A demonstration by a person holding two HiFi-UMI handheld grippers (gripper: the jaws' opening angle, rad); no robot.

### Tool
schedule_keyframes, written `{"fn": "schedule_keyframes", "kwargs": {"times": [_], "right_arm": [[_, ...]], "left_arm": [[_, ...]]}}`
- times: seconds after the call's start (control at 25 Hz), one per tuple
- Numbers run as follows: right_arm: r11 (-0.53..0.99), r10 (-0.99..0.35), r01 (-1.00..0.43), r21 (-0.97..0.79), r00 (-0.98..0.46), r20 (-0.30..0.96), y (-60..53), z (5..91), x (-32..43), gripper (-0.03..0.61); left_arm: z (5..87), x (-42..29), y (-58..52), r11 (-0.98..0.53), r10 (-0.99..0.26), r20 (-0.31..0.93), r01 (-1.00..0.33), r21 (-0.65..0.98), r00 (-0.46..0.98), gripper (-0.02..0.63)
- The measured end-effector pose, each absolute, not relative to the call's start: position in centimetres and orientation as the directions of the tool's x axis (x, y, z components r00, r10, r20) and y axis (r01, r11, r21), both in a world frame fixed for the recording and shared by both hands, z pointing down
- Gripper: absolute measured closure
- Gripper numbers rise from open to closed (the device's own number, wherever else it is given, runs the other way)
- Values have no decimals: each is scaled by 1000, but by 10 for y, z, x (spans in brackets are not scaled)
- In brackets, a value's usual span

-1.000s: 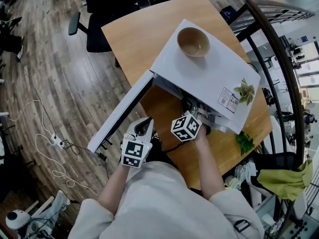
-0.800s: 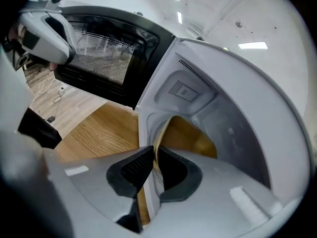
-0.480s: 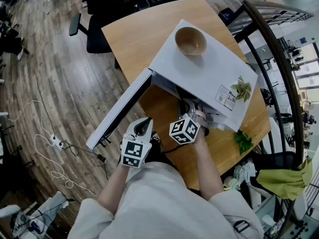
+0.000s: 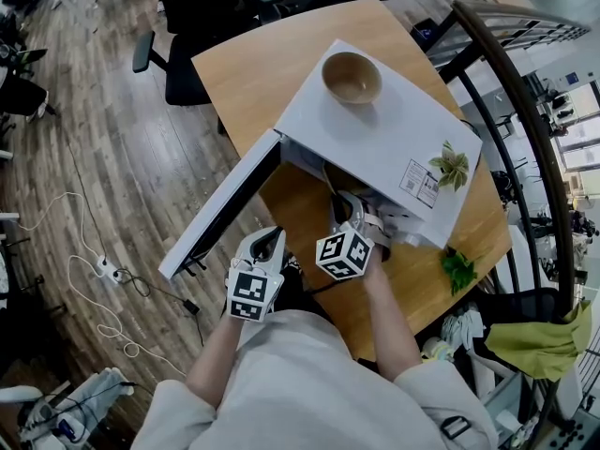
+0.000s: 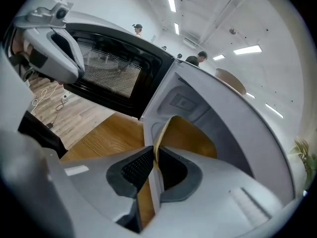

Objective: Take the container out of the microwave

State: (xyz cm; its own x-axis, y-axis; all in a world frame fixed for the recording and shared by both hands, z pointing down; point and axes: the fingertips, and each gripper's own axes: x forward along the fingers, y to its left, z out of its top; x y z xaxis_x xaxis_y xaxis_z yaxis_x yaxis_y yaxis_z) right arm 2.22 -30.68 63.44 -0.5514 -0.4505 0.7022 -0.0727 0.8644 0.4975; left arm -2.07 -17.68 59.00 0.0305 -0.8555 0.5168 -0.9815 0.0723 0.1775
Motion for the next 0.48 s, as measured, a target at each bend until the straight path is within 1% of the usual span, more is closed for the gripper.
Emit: {"fn": "schedule_keyframes", "kwargs": {"times": [0.28, 0.48], "right_arm": [[879, -423, -90, 468, -599, 680, -295, 631, 21, 531], [895, -415, -151, 420, -630, 656, -285, 623, 19, 531]], "left_arm": [[590, -25, -165, 113, -854, 520, -980, 166, -11, 611], [587, -27, -159, 107, -859, 511, -979, 171, -4, 611]]}}
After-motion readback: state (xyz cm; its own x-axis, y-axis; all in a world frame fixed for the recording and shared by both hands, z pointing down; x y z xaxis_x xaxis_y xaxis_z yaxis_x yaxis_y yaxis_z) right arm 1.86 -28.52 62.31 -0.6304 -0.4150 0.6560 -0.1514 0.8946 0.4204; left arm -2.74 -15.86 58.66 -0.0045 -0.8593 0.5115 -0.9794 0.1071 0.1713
